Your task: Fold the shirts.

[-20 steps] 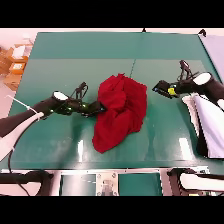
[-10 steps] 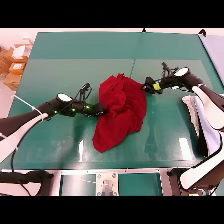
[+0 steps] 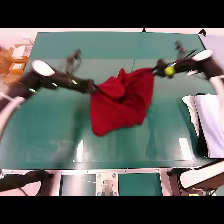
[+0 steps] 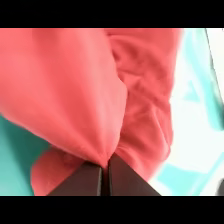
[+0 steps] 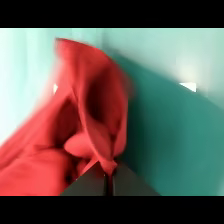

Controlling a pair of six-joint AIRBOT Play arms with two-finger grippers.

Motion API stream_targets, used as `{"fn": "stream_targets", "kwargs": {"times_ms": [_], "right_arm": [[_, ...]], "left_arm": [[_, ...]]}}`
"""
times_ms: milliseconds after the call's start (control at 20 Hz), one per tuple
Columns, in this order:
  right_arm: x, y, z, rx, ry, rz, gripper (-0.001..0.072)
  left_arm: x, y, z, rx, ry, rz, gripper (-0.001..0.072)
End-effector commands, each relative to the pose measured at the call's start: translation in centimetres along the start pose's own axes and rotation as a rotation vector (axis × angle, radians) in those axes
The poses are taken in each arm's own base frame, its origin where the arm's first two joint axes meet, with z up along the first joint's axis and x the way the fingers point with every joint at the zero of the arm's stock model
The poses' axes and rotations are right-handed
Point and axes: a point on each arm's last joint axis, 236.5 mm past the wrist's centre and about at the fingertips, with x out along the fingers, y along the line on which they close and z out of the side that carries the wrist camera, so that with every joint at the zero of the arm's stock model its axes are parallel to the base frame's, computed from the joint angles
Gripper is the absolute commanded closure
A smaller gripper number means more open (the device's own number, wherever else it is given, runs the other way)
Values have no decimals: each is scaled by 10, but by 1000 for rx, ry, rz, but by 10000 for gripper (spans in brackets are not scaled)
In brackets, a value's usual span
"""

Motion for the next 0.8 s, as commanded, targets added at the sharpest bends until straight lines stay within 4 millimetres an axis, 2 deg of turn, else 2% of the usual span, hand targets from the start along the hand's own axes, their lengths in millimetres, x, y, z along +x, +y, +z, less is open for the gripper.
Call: {"fn": "stream_targets", "kwargs": {"times_ms": [0, 100, 200, 300, 350, 450, 550, 600, 700, 750], "right_arm": [[-127, 50, 36, -128, -240, -5, 697], [-198, 87, 36, -223, -387, -20, 696], [-259, 129, 23, -335, -517, -36, 696], [-309, 169, 1, -441, -634, -50, 696], [-331, 187, -10, -480, -695, -54, 696], [-363, 216, -30, -541, -786, -54, 696], [-378, 231, -45, -575, -824, -54, 696], [-378, 231, -49, -578, -821, -59, 696], [-365, 220, -51, -554, -769, -61, 696], [-350, 207, -49, -519, -735, -59, 696]], "left_arm": [[-128, -27, 58, 159, -206, 204, 686], [-203, -82, 85, 296, -392, 237, 686], [-273, -144, 93, 411, -566, 232, 685], [-328, -193, 88, 497, -699, 222, 686], [-351, -210, 82, 531, -752, 230, 686], [-380, -231, 69, 568, -805, 250, 685], [-389, -224, 65, 554, -794, 308, 685], [-389, -211, 64, 527, -777, 352, 685], [-379, -177, 65, 471, -712, 443, 685], [-368, -156, 67, 445, -672, 486, 685]]}}
